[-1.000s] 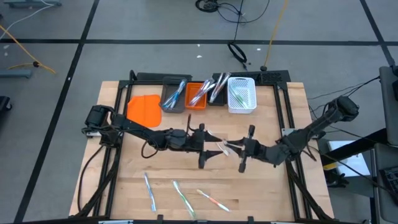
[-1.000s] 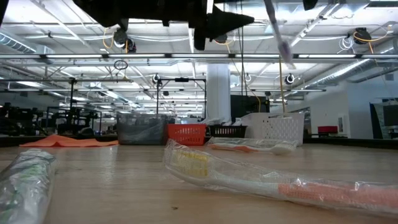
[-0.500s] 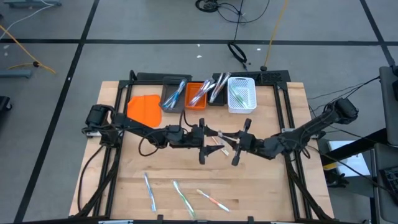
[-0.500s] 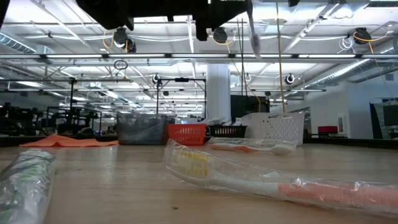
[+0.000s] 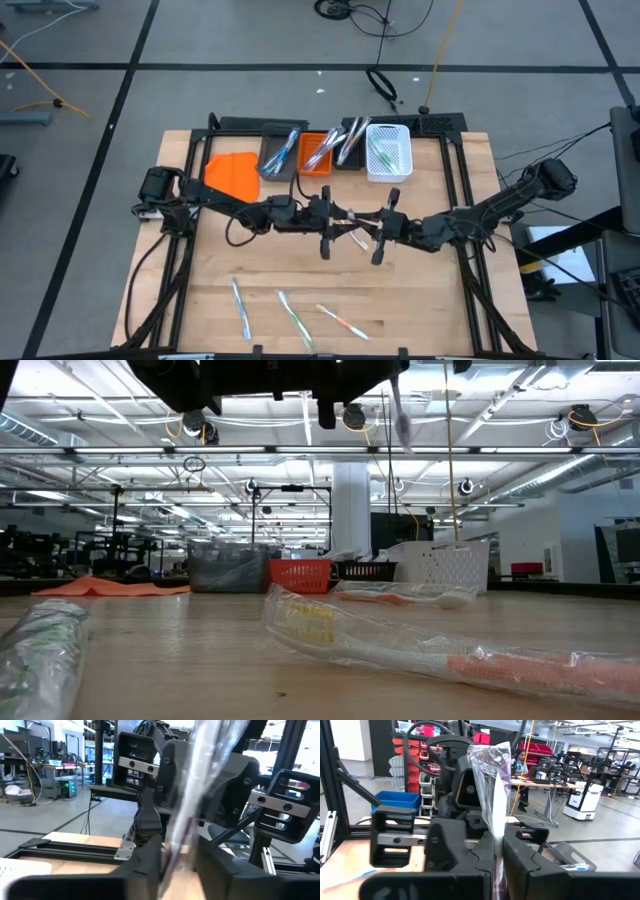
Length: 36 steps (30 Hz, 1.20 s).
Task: Pick & Place Toothbrushes
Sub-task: Put the violet toothbrush into the orange bin
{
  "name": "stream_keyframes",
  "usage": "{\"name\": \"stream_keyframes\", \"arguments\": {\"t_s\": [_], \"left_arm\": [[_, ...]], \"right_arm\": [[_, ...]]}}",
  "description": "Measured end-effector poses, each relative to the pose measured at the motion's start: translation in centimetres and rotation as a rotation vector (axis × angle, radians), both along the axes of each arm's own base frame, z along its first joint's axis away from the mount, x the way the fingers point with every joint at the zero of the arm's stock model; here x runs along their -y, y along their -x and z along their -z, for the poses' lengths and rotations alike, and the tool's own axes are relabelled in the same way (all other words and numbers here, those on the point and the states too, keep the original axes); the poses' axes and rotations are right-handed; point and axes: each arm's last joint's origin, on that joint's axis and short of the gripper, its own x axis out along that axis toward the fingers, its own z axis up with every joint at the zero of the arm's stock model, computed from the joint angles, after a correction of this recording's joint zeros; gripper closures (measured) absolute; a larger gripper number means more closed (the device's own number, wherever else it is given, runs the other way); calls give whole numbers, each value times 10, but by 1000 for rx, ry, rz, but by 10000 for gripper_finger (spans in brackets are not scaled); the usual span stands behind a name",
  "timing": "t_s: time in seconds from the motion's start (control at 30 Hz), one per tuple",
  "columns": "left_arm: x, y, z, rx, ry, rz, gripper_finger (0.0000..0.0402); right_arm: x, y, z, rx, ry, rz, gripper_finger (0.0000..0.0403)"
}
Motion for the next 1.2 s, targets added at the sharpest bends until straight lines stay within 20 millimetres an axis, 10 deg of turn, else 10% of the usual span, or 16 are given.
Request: {"name": "stream_keyframes", "arguments": {"t_s": [0.2,0.93,1.2], "left_arm": [[0,0,1,-8,-18,18,390],[-12,-2,13,-148,8,-12,397],[-26,24,-12,-333,-62,-197,398]], "right_arm": [[0,0,0,2,-8,-6,390],[5,9,2,-93,58,62,244],[9,15,2,-123,33,114,239]]}}
